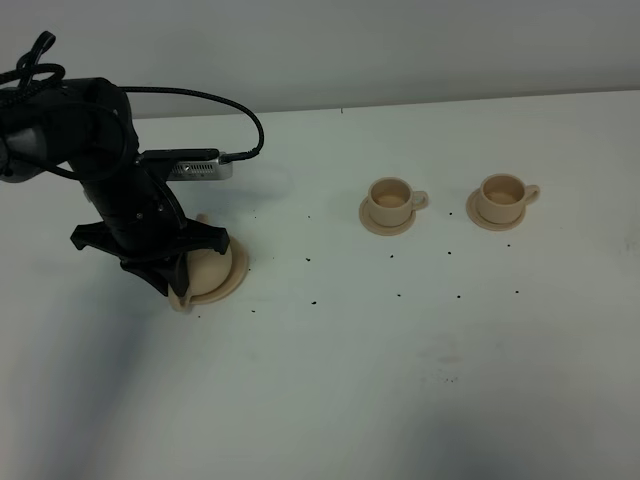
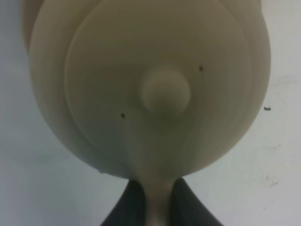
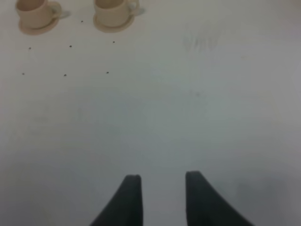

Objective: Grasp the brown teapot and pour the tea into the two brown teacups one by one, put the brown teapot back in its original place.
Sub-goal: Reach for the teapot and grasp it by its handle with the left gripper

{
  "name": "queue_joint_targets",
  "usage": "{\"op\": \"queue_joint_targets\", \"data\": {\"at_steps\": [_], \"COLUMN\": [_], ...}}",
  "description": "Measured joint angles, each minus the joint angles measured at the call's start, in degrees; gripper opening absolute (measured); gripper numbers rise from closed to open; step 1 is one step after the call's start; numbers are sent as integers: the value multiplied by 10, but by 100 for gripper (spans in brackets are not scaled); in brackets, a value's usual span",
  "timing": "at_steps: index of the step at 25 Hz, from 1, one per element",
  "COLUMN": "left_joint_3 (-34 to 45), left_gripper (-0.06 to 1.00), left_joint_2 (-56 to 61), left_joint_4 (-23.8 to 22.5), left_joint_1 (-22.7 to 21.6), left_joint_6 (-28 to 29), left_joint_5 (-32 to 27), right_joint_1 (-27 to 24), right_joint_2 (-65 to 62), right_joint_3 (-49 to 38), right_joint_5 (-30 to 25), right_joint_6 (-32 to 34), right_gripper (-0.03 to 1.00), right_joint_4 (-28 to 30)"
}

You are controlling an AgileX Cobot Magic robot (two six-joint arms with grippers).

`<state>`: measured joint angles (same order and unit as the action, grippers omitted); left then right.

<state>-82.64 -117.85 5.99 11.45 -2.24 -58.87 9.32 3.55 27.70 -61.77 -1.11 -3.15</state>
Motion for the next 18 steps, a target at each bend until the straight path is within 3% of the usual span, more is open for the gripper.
{"op": "queue_joint_targets", "data": {"at_steps": [18], "left_joint_3": [0], "left_gripper": [12], "left_joint_2": [0], "left_joint_4": [2], "left_joint_1": [0], "left_joint_6": [-10], "left_joint_5": [0], "right_joint_1": [0], "right_joint_2": [0], "right_joint_3": [0], "right_joint_5": [0], "right_joint_6": [0], "right_gripper": [24], "right_joint_4": [0]}}
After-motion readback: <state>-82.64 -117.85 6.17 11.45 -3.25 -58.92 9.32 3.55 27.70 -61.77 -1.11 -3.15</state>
